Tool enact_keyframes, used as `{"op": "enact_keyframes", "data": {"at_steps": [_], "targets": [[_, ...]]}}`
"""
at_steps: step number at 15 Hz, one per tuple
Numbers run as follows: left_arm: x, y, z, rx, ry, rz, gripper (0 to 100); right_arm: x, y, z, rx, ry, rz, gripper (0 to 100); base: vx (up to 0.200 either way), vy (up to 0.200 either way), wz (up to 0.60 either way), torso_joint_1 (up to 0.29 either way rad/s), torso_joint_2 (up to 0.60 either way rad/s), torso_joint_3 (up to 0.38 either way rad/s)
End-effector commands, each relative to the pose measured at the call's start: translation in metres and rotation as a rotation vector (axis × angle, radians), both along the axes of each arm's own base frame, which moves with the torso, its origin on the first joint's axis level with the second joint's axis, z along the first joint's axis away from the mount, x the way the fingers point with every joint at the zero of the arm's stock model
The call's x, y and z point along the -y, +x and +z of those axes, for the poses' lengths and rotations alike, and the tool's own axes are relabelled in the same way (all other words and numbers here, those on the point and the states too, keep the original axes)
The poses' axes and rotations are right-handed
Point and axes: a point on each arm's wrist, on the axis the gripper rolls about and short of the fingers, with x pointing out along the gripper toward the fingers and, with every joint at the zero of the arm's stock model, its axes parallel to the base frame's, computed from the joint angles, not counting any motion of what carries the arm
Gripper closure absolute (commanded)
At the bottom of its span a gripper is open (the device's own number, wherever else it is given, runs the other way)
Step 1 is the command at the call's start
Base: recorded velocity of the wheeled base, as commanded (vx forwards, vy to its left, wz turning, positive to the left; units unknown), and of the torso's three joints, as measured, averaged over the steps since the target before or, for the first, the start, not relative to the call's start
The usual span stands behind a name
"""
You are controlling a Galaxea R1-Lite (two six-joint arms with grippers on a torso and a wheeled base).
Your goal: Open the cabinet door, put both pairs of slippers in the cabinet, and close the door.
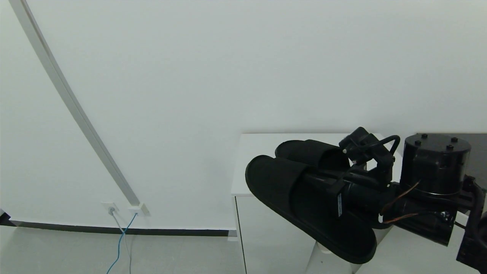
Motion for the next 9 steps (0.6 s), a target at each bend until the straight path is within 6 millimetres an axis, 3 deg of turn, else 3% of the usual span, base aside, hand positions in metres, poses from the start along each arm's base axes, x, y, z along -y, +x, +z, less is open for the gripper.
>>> {"op": "enact_keyframes", "data": {"at_steps": [1, 7, 9], "targets": [[0.0000, 0.0001, 0.0000, -0.002, 0.000, 0.000, 100, 0.0042, 0.0015, -0.0041, -0.010, -0.010, -0.013, 100, -0.200, 0.000, 0.00, 0.002, 0.00, 0.002], [0.0000, 0.0001, 0.0000, -0.002, 0.000, 0.000, 100, 0.0091, -0.0012, -0.0062, -0.015, -0.016, -0.021, 100, -0.200, 0.000, 0.00, 0.001, 0.00, 0.003], [0.0000, 0.0000, -0.0002, -0.002, 0.000, 0.000, 100, 0.0095, -0.0016, -0.0075, -0.019, -0.019, -0.021, 100, 0.000, 0.000, 0.00, 0.000, 0.00, 0.000]]}}
